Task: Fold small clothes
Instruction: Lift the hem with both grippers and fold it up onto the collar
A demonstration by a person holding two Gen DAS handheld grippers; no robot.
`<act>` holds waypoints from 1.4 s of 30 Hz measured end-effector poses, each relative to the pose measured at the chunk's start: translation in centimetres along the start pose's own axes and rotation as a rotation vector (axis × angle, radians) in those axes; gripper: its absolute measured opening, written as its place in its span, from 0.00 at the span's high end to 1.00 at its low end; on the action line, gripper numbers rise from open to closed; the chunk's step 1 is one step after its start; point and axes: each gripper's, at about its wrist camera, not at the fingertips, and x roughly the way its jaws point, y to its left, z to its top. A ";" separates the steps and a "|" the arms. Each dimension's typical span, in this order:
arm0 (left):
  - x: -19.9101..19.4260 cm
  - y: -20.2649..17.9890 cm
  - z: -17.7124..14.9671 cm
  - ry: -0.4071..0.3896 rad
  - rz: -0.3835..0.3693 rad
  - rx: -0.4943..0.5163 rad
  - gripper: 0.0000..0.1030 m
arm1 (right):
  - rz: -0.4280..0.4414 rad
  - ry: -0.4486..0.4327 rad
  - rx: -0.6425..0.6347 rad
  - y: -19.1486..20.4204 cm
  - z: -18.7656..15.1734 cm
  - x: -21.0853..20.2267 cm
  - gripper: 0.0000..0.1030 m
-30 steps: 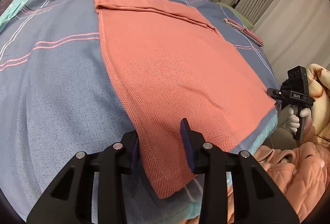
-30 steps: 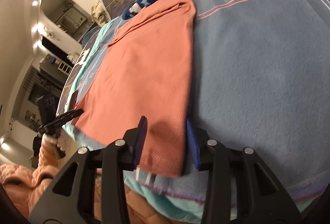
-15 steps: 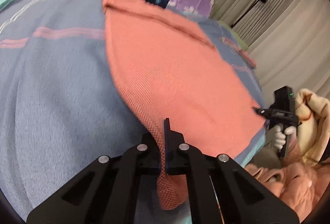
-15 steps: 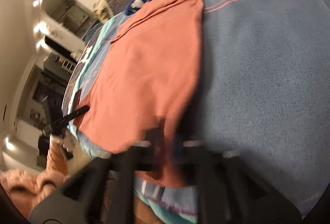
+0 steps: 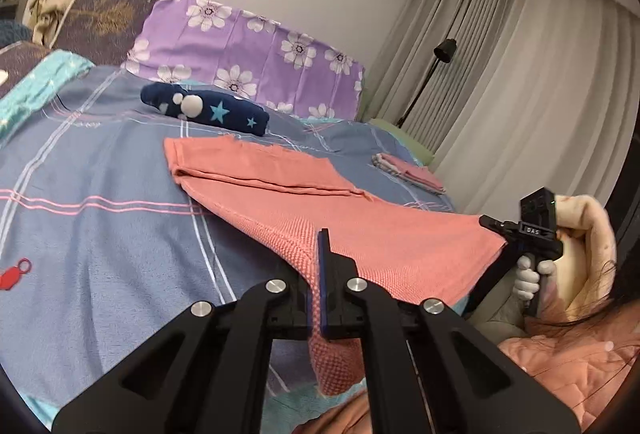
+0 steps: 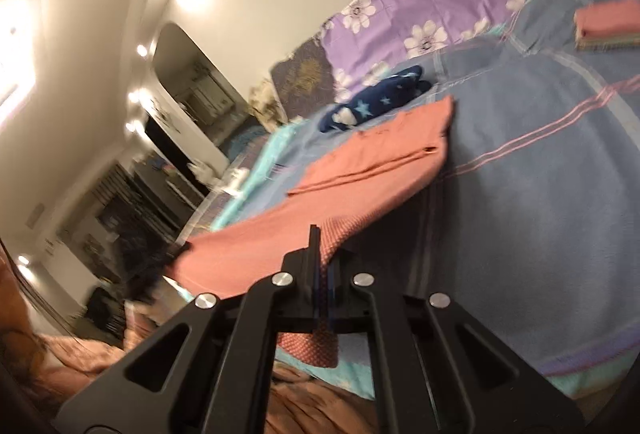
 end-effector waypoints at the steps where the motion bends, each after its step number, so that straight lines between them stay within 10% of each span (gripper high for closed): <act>1: 0.6 -0.1 0.2 0.005 0.011 0.018 0.98 | -0.004 0.003 -0.004 -0.2 0.2 0.3 0.97; 22: 17.7 9.4 13.7 0.049 0.229 -0.020 0.98 | -0.191 -0.060 0.022 -7.5 16.1 17.8 0.97; 31: 26.6 16.7 11.1 0.233 0.331 -0.114 0.97 | -0.259 0.121 0.137 -15.5 15.3 27.5 0.96; 42: 25.7 17.3 10.2 0.234 0.300 -0.134 0.79 | -0.219 0.158 0.117 -15.3 14.0 26.0 0.81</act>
